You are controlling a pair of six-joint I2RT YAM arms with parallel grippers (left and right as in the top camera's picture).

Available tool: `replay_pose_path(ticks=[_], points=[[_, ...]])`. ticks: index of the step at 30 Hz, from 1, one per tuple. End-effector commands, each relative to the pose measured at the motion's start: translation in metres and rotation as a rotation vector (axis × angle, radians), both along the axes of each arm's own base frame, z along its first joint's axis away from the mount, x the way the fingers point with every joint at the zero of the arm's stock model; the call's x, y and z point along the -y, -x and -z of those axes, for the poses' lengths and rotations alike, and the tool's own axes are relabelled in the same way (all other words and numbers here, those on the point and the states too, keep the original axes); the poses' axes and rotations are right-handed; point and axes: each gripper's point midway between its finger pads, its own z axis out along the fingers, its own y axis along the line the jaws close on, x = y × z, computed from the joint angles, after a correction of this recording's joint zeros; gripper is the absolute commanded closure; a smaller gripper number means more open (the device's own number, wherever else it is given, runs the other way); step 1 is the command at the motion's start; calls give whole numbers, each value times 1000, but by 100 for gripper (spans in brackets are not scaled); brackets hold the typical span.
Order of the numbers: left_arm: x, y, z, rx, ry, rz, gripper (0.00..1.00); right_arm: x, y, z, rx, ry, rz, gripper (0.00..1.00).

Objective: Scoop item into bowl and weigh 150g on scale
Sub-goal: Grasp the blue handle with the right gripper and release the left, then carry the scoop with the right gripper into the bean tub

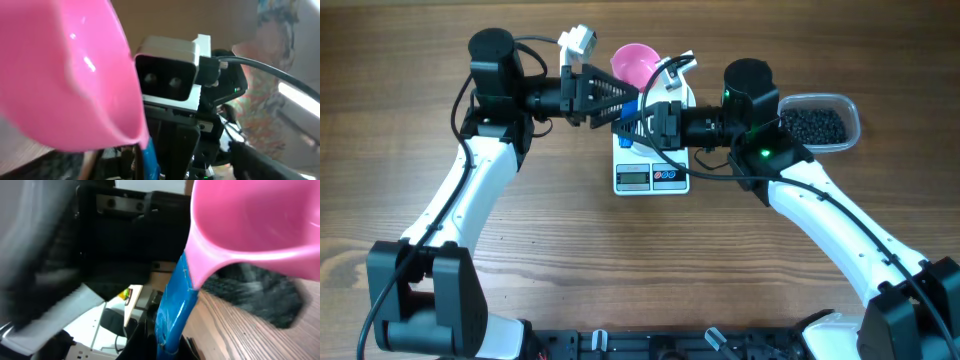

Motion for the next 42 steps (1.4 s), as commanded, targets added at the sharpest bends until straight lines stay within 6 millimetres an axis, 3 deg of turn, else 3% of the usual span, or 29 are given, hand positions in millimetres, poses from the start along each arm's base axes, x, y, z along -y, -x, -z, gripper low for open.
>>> replay_pose_path(ticks=[1, 9, 13, 16, 20, 25, 29, 31, 33, 38, 42], points=[[-9, 0, -12, 141, 10, -12, 0, 3, 8, -1, 92, -6, -80, 96], [-63, -31, -12, 151, -6, -188, 0, 55, 5, -11, 40, -75, -163, 95], [-79, -53, 1, 57, -39, -334, 0, 72, -19, -6, 28, -50, -46, 96], [-88, -69, 34, -61, -129, -470, 0, 77, -38, -1, 132, -8, 52, 96], [-110, -70, 100, -244, -370, -639, 0, 86, -67, 13, 278, 102, 201, 95], [-112, -48, 125, -207, -491, -577, 0, 106, -84, 46, 221, 253, 323, 96], [-112, -46, 126, -180, -505, -563, 0, 129, -80, 37, 145, 312, 309, 96], [-114, -47, 129, -182, -521, -575, 0, 146, -75, 22, 140, 401, 304, 95], [-120, -47, 137, -204, -567, -601, 0, 170, -71, 19, 119, 570, 347, 96], [-139, -39, 162, -269, -723, -658, 0, 263, -47, 58, -59, 1140, 542, 96], [-145, -37, 168, -274, -771, -672, 0, 304, -41, 79, -115, 1385, 592, 96]])
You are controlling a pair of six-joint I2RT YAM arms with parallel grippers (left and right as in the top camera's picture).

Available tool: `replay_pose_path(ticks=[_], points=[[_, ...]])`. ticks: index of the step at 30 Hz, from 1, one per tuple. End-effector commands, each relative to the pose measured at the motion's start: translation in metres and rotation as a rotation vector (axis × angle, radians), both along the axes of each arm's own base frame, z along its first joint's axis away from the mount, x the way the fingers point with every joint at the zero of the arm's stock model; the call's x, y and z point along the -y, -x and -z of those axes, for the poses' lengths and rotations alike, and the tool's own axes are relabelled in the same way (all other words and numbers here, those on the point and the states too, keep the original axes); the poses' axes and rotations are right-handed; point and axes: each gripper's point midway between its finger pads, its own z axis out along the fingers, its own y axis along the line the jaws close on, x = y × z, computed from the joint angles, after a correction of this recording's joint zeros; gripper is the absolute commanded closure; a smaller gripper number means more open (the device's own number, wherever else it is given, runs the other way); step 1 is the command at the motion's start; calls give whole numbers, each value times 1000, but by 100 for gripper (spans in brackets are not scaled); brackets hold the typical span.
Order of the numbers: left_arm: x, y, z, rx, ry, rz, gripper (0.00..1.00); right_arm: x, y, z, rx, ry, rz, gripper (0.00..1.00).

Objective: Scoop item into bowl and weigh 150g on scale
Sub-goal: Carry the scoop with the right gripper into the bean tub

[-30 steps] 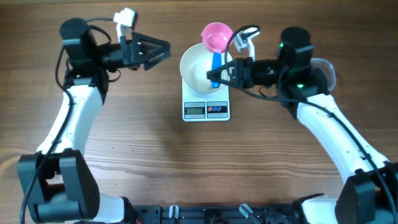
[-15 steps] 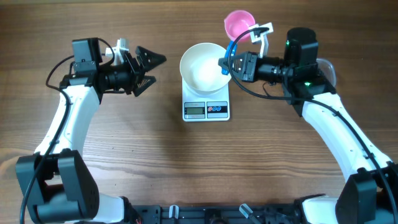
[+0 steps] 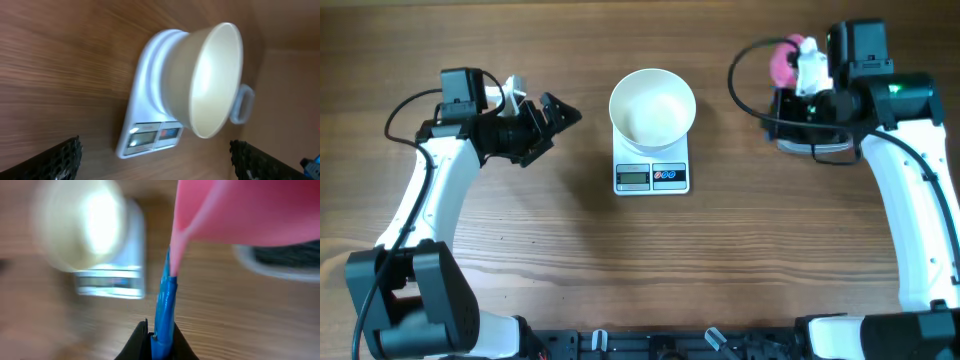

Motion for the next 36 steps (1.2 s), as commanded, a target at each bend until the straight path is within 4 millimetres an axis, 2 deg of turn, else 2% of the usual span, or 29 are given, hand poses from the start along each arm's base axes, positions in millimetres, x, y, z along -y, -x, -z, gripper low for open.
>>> replay_pose_path(ticks=[1, 4, 6, 9, 13, 16, 22, 24, 27, 31, 32, 34, 36], points=[[-13, -1, 3, 24, -93, -13, 0, 70, -7, 19, -29, 402, 110, 96], [-13, -1, 3, 20, -94, -13, 0, 96, -6, 30, -86, 563, 116, 96], [-12, 0, 4, 16, -93, -13, 0, 100, -4, 41, -136, 611, 46, 96], [-12, 0, 4, 16, -93, -13, 0, 100, -4, 63, -217, 639, -51, 96], [-12, 0, 3, 16, -93, -13, 0, 107, -6, 84, -291, 680, -61, 96], [-12, 0, 3, 16, -93, -13, 0, 116, 3, 101, -382, 678, -59, 96], [-12, 0, 3, 16, -93, -13, 0, 145, 11, 112, -454, 639, 38, 96], [-12, 0, 3, 16, -93, -13, 0, 139, 8, 117, -441, 552, 46, 96], [-12, 0, 3, 16, -93, -13, 0, 111, 0, 124, -398, 359, -44, 96], [-12, 0, 3, 16, -93, -13, 0, 104, 6, 128, -417, 321, -62, 96], [-12, 0, 3, 16, -93, -13, 0, 104, 7, 129, -422, 321, -63, 94], [-12, 0, 3, 16, -93, -13, 0, 105, 8, 130, -424, 323, -63, 82], [-12, 0, 3, 16, -93, -13, 0, 105, 9, 130, -427, 326, -63, 74]])
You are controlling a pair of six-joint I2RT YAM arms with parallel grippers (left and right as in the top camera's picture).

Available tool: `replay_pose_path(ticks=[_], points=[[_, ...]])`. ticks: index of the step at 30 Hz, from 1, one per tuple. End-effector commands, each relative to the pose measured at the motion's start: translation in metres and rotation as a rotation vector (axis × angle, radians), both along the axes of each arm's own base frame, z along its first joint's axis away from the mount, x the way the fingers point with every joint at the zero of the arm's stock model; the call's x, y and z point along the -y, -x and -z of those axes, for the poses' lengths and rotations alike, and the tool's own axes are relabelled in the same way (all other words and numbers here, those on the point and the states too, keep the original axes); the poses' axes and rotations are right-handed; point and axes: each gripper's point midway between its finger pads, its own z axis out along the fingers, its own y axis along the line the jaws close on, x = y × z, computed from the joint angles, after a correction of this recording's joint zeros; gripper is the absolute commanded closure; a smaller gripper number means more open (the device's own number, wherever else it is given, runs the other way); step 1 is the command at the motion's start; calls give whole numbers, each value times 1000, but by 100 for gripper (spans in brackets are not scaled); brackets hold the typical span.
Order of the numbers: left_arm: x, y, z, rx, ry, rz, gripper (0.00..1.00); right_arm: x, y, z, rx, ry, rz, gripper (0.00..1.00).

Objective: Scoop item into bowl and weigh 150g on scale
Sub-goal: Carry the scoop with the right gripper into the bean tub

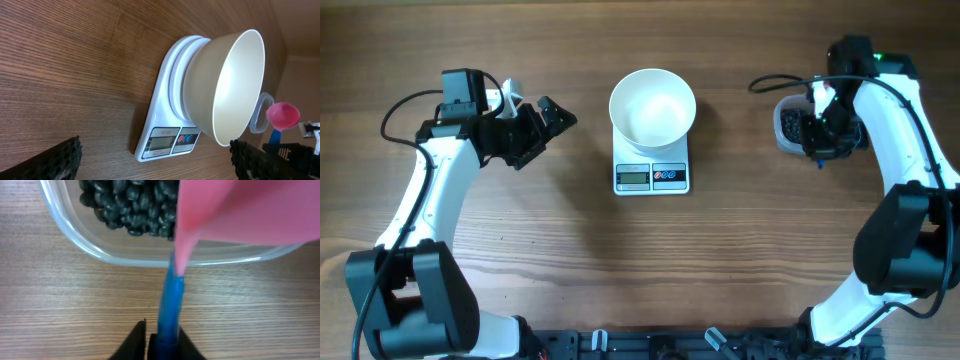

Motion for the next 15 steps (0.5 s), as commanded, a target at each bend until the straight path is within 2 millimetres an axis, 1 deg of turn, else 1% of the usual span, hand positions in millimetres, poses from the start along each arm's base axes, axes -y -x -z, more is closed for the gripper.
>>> replay_pose_path(ticks=[1, 5, 6, 7, 10, 11, 12, 13, 15], points=[[-2, 0, -6, 32, -19, 15, 0, -4, 4, 7, -26, -22, -8, 71], [-2, 0, -6, 32, -18, 15, 0, 2, 3, 6, -24, 11, -2, 71], [-2, 0, -6, 32, -18, 15, 0, 2, 2, 6, -18, 12, 0, 68], [-2, 0, -6, 32, -18, 15, 0, 3, 1, 6, -13, 14, 9, 63], [-2, 0, -6, 32, -19, 15, 0, 3, 0, 6, -9, 15, 18, 58], [-2, 0, -6, 32, -18, 15, 0, 4, 0, 6, -9, 21, 26, 50], [-2, 0, -6, 32, -18, 15, 0, 9, 0, 6, -6, 57, 50, 50], [-2, 0, -6, 32, -18, 15, 0, 17, -1, 3, 5, 106, 102, 50], [-2, 0, -6, 32, -18, 15, 0, 22, -6, -10, 42, 136, 123, 50]])
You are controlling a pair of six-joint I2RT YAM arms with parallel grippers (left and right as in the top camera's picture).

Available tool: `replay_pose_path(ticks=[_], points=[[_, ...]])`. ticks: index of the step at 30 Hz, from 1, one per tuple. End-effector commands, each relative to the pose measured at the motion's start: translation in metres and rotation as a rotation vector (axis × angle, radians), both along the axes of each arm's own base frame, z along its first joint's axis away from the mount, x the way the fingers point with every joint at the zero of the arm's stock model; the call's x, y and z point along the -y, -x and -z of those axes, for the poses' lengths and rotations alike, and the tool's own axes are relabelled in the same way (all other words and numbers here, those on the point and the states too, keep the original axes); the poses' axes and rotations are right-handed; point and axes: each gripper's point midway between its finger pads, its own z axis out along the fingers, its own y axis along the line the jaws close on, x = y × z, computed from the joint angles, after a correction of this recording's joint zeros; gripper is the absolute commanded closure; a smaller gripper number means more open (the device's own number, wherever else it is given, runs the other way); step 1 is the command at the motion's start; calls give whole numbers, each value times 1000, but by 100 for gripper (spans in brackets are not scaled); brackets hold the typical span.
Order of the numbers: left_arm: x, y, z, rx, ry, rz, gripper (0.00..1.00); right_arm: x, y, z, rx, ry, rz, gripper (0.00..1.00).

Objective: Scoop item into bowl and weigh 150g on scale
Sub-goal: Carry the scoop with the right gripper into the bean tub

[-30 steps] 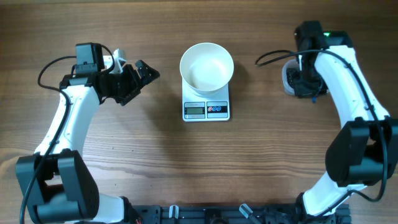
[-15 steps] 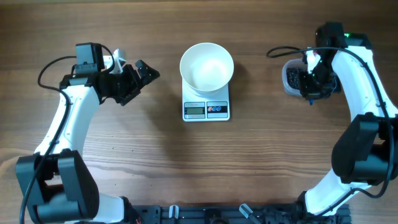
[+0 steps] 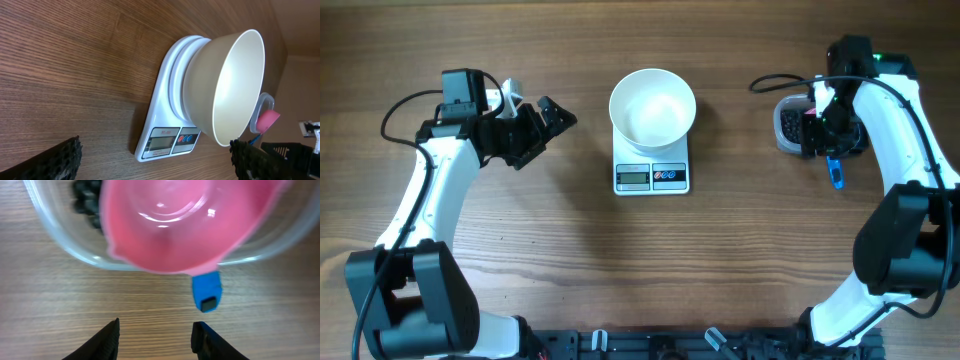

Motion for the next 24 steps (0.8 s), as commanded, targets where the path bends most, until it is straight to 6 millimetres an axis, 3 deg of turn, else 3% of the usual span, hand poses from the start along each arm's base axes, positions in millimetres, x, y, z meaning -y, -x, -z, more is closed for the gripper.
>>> replay_pose_path(ticks=[1, 7, 8, 10, 11, 13, 14, 16, 19, 21, 24], points=[[-2, 0, -6, 32, -18, 15, 0, 15, -7, -18, 53, 89, 75, 49], [-2, 0, -6, 32, -18, 15, 0, 17, -12, -109, 348, 96, 146, 45], [-2, 0, -6, 32, -18, 15, 0, 23, -8, -140, 469, 94, 205, 40], [-2, 0, -6, 32, -18, 15, 0, 28, -4, -173, 603, 56, 255, 34], [-2, 0, -6, 32, -18, 15, 0, 29, 0, -190, 673, 13, 276, 25], [-2, 0, -6, 32, -18, 15, 0, 33, 10, -212, 757, -45, 304, 6], [-2, 0, -6, 32, -18, 15, 0, 36, 16, -217, 773, -66, 324, 3], [-2, 0, -6, 32, -18, 15, 0, 40, 23, -210, 757, -105, 351, 1], [-2, 0, -6, 32, -18, 15, 0, 50, 25, -176, 697, -115, 397, 1], [-2, 0, -6, 32, -18, 15, 0, 53, 22, -149, 676, -143, 446, 0], [-2, 0, -6, 32, -18, 15, 0, 45, 20, -91, 628, -320, 651, 0]])
